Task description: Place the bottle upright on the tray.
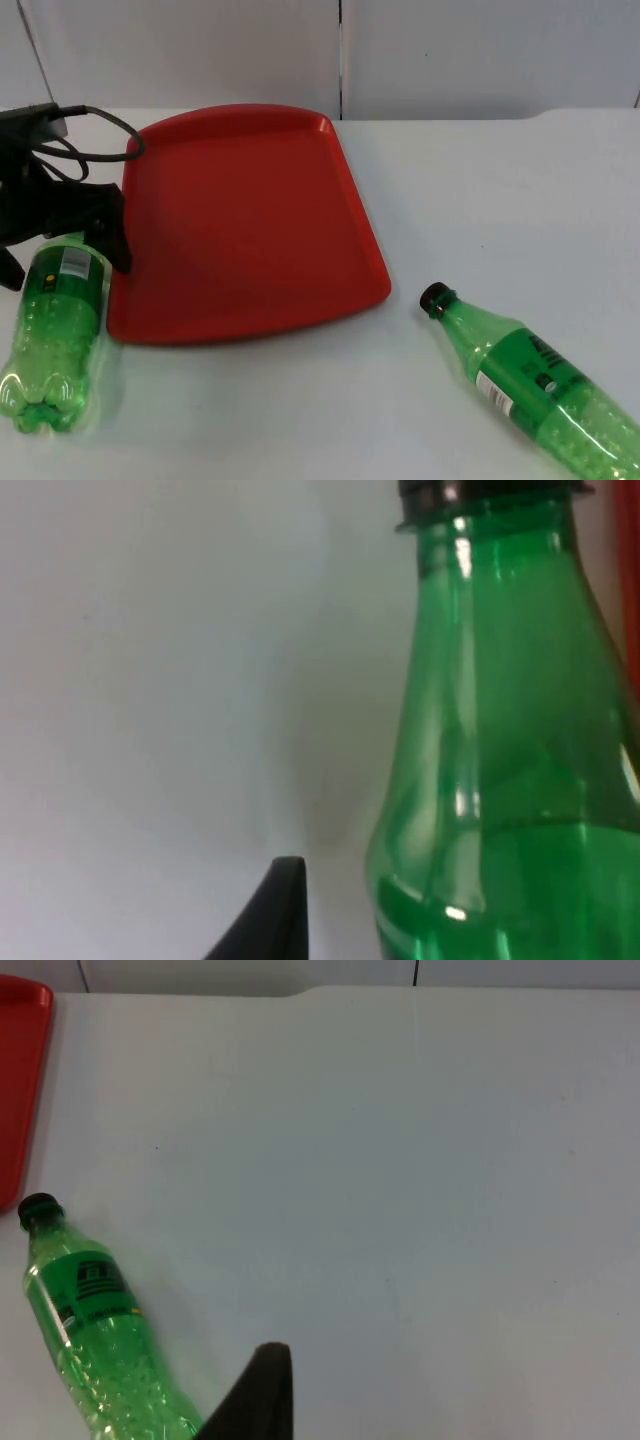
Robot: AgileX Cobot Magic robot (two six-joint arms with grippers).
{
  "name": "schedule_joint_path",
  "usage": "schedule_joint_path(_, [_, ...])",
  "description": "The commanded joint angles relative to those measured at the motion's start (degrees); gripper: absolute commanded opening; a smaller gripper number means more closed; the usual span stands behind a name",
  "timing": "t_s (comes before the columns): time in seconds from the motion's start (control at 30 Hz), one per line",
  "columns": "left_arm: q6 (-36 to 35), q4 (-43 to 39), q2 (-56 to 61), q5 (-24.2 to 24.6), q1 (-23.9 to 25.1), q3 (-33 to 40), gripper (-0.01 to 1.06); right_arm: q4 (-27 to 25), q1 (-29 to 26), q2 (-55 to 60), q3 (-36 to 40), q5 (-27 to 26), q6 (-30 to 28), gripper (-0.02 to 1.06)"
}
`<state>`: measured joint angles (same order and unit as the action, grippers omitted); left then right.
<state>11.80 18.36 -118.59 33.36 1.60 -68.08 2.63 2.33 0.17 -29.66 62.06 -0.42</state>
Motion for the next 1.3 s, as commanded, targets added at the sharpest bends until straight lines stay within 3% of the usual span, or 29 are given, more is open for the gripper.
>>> schedule_joint_path(0.0, [-0.3, 0.0, -0.4, -1.1, -0.4, -0.3, 1.05, -0.3, 0.3, -0.2, 0.1, -0.3, -0.3, 1.05])
schedule_joint_path(0.63, [0.0, -1.5, -3.4, -1.0, -0.4, -1.4, 1.03, -0.3, 0.3, -0.2, 0.1, -0.3, -0.3, 1.05])
schedule_joint_path(0.73, [0.0, -1.5, -3.4, -0.7, -0.4, -1.4, 0.94, -0.3, 0.3, -0.2, 0.1, -0.3, -0.3, 1.05])
schedule_joint_path(0.9, [0.0, -1.5, -3.4, 0.2, -0.4, -1.4, 0.58, -0.3, 0.3, -0.2, 0.1, -0.3, -0.3, 1.05])
schedule_joint_path(0.93, [0.0, -1.5, -3.4, 0.2, -0.4, -1.4, 0.58, -0.3, 0.3, -0.2, 0.1, -0.3, -0.3, 1.05])
schedule_joint_path(1.07, [-0.7, -1.5, -3.4, 0.4, -0.4, -1.4, 0.09, -0.3, 0.3, -0.2, 0.1, -0.3, -0.3, 1.05])
schedule_joint_path(1.1, [-0.7, -1.5, -3.4, 0.4, -0.4, -1.4, 0.09, -0.3, 0.3, -0.2, 0.1, -0.3, -0.3, 1.05])
schedule_joint_path(1.13, [-0.7, -1.4, -3.4, 0.4, -0.4, -1.4, 0.00, -0.3, 0.3, -0.2, 0.1, -0.3, -0.3, 1.05])
schedule_joint_path(1.27, [-1.3, -1.0, -3.4, 0.2, -0.4, -1.4, 0.00, -0.3, 0.3, -0.2, 0.1, -0.3, -0.3, 1.05])
